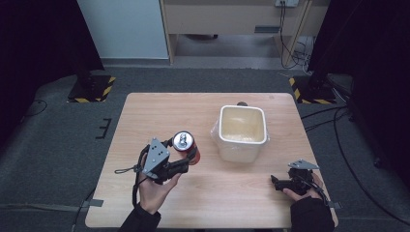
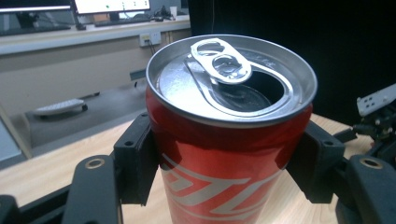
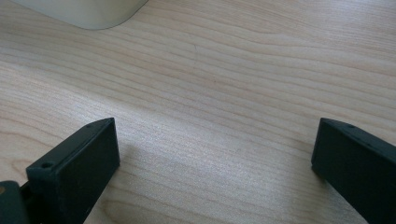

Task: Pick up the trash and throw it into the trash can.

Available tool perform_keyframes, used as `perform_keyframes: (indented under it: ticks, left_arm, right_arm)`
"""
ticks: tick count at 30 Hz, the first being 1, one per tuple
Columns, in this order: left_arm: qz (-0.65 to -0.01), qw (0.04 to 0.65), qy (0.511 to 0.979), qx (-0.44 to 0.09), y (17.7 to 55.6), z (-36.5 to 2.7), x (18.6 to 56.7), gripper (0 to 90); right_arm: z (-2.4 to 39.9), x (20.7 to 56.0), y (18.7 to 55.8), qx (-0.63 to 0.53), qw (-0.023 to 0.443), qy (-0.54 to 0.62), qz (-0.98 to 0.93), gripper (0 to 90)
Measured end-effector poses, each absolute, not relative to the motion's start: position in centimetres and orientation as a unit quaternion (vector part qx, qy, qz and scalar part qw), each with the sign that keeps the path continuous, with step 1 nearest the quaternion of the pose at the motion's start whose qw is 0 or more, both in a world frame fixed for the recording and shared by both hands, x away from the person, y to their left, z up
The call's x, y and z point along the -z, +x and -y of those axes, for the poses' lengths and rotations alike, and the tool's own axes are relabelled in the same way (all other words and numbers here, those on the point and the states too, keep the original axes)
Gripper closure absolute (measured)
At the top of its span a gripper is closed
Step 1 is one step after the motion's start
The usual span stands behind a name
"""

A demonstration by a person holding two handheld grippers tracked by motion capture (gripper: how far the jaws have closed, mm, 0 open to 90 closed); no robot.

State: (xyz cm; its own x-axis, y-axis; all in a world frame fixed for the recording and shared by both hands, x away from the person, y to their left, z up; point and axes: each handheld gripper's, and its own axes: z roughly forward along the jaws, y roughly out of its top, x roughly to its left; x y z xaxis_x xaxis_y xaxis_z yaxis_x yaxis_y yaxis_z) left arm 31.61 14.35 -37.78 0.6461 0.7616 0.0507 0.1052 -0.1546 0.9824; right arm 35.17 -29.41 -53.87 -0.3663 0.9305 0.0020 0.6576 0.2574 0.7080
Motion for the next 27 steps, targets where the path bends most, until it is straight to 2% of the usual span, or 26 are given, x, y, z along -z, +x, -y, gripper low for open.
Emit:
perform_keyframes:
  ticks: [15, 27]
  left_arm:
    - [-0.287, 0.599, 0.688, -0.291, 33.9, -11.1, 35.1, 33.5]
    - [-0.286, 0.608, 0.682, -0.290, 35.6, -9.4, 34.4, 33.5]
  right_arm:
    - [29.4, 53.9, 35.2, -0.317, 0.215, 0.520, -0.763, 1.1]
    - [29.4, 53.9, 35.2, -0.317, 0.215, 0.520, -0.763, 1.1]
